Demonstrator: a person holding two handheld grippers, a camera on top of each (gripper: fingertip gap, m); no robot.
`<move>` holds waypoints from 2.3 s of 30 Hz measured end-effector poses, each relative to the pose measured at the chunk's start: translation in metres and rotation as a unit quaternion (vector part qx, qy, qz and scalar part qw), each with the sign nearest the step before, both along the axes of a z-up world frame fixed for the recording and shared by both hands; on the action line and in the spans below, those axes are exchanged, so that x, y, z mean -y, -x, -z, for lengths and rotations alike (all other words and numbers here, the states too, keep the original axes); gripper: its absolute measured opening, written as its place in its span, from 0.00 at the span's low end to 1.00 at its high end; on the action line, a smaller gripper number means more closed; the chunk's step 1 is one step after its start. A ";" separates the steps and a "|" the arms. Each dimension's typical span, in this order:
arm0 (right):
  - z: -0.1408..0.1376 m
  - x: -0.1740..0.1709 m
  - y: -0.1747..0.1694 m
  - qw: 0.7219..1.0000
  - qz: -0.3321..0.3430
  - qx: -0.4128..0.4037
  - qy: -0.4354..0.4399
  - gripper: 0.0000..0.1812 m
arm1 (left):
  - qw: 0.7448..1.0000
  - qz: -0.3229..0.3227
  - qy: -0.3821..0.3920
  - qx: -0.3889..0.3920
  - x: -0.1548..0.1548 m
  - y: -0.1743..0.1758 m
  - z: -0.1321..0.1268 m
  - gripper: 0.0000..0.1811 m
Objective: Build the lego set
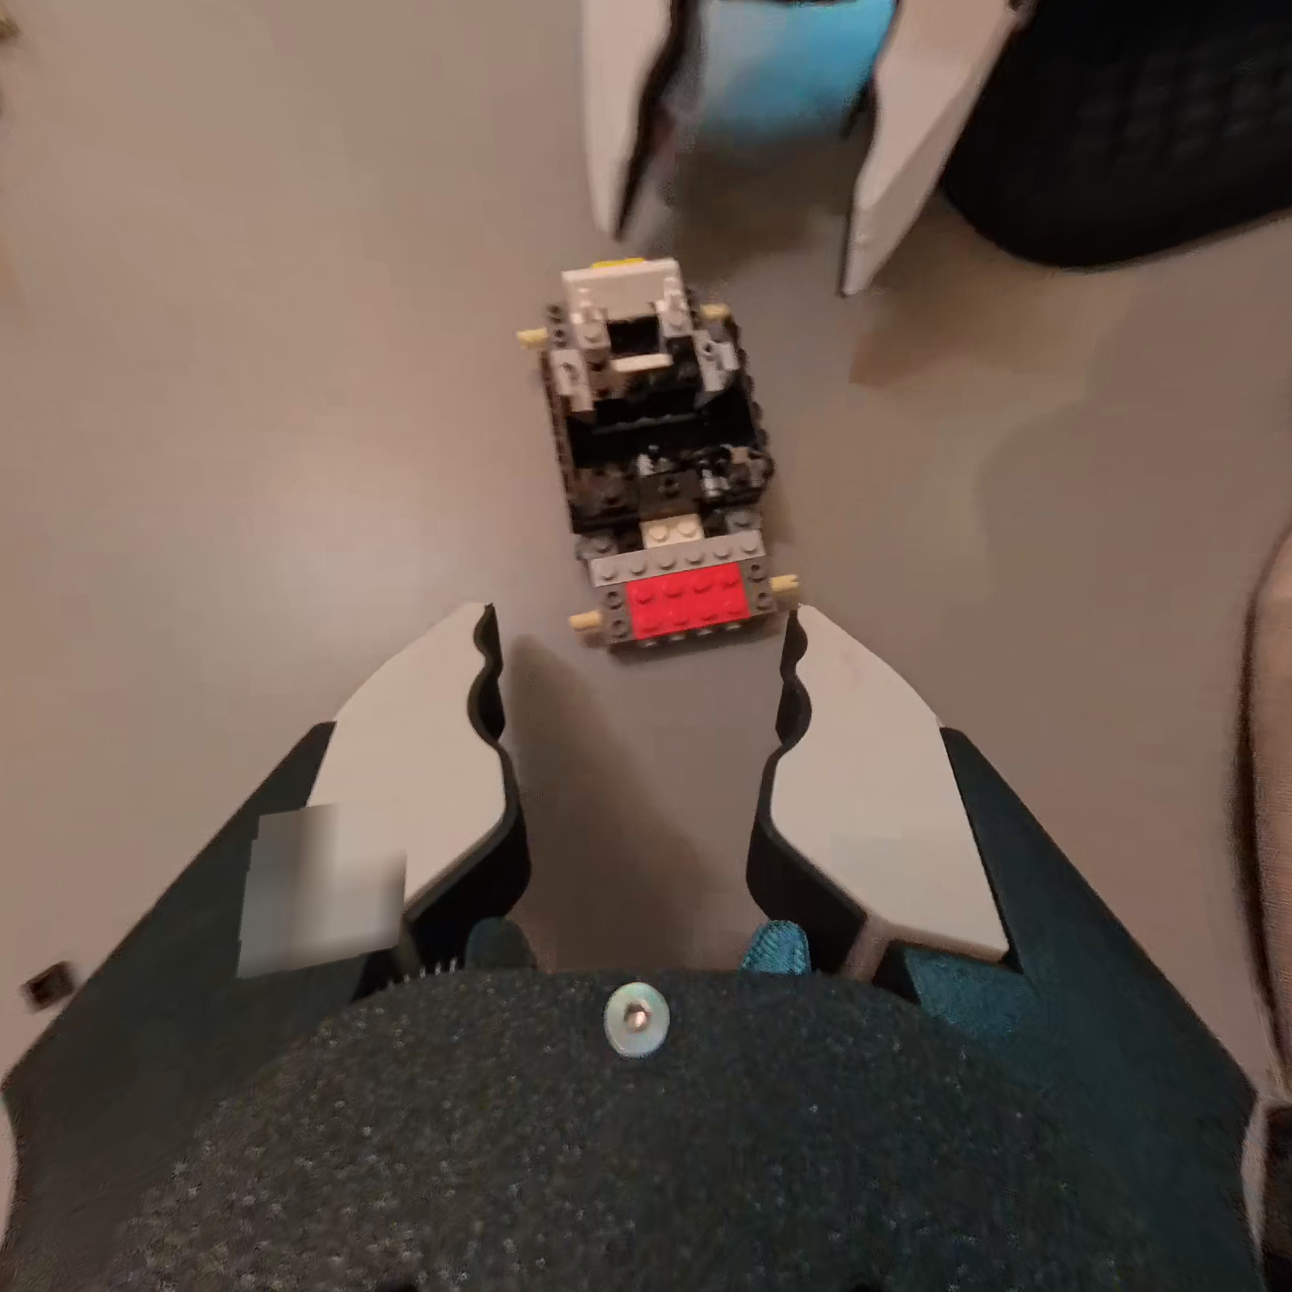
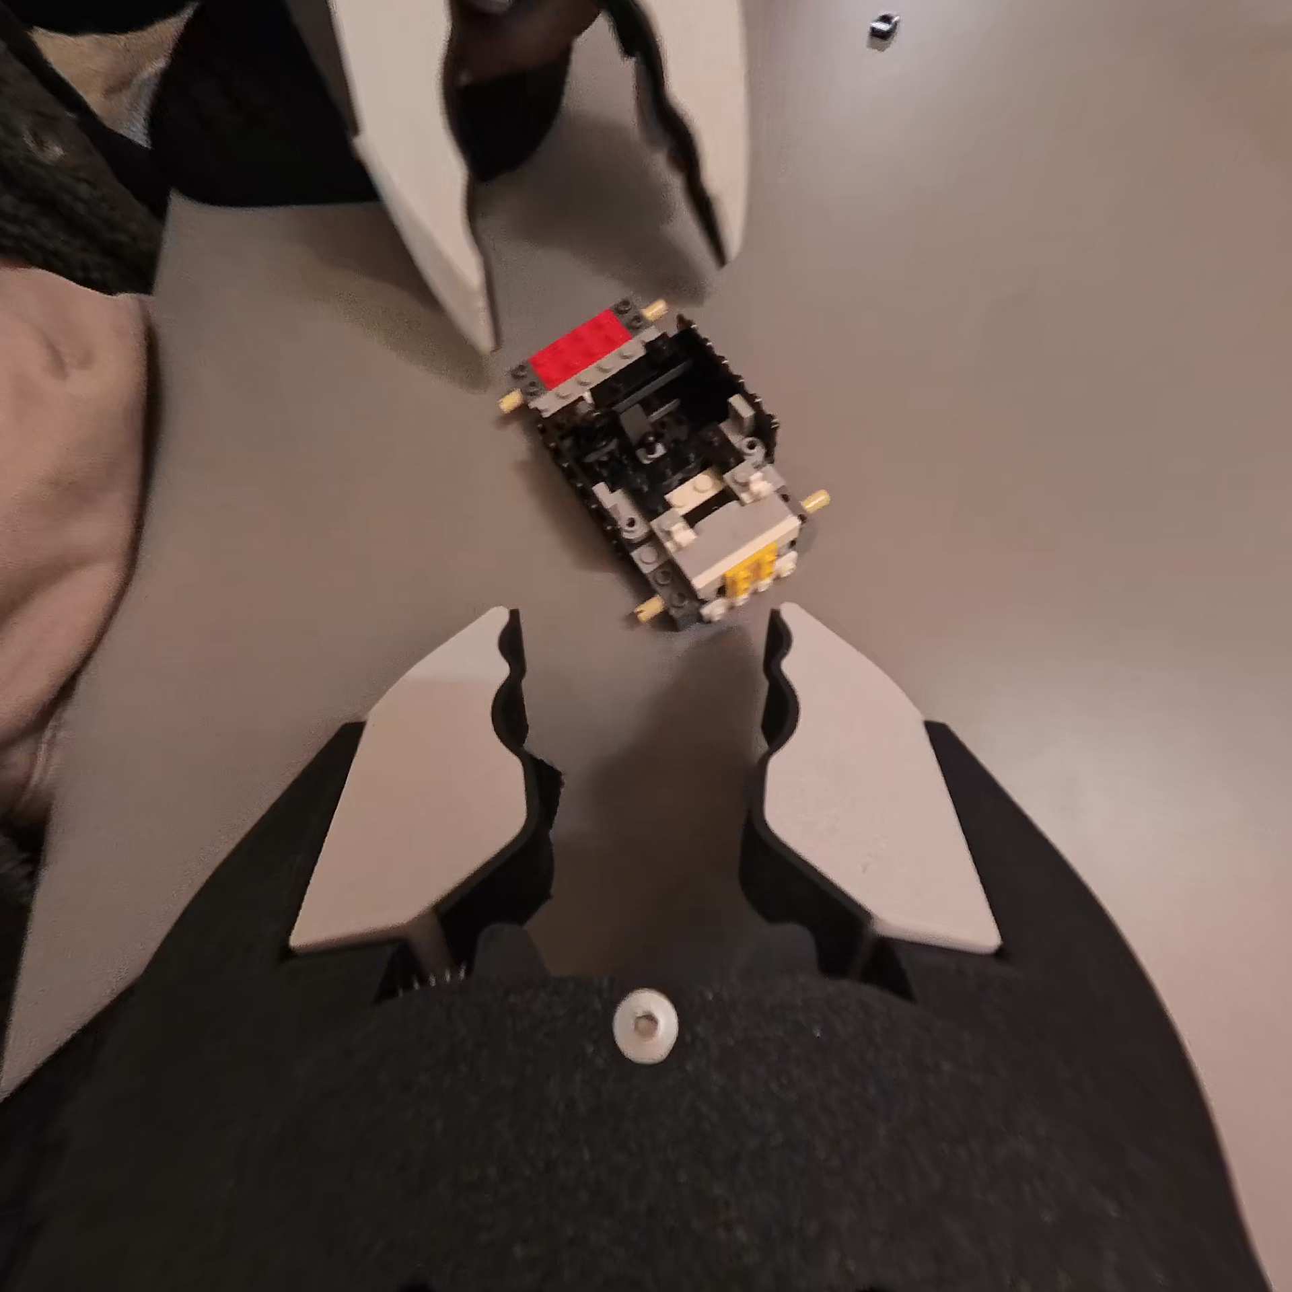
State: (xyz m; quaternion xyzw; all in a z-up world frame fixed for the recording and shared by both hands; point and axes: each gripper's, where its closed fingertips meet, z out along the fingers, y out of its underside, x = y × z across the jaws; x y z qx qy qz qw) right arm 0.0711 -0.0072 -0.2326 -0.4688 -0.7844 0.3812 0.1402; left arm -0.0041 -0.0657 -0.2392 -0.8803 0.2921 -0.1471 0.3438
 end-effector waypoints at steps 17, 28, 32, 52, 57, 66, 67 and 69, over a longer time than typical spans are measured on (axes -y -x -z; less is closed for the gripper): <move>-0.009 -0.035 0.045 0.995 0.043 -0.069 -0.059 0.24 | 0.994 0.106 -0.013 -0.012 -0.040 0.016 0.000 0.33; 0.013 -0.046 0.050 0.993 0.081 -0.049 -0.063 0.25 | 0.991 0.133 -0.010 0.001 -0.054 0.023 0.014 0.33; 0.007 -0.048 0.051 0.992 0.089 -0.067 -0.057 0.25 | 0.990 0.128 -0.021 0.056 -0.051 0.022 0.003 0.40; -0.230 -0.284 0.170 0.798 0.386 -0.364 -0.287 0.47 | 0.885 -0.259 -0.371 0.107 -0.128 0.170 -0.189 0.08; -0.244 -0.299 0.196 0.787 0.353 -0.373 -0.342 0.50 | 0.879 -0.276 -0.378 0.092 -0.133 0.178 -0.180 0.08; -0.262 -0.332 0.176 0.789 0.403 -0.446 -0.126 0.49 | 0.892 -0.281 -0.346 0.076 -0.138 0.187 -0.152 0.11; -0.255 -0.342 0.177 0.808 0.402 -0.425 -0.071 0.50 | 0.893 -0.281 -0.343 0.080 -0.138 0.187 -0.150 0.11; -0.236 -0.356 0.182 0.844 0.387 -0.371 0.029 0.49 | 0.894 -0.279 -0.338 0.090 -0.140 0.185 -0.147 0.11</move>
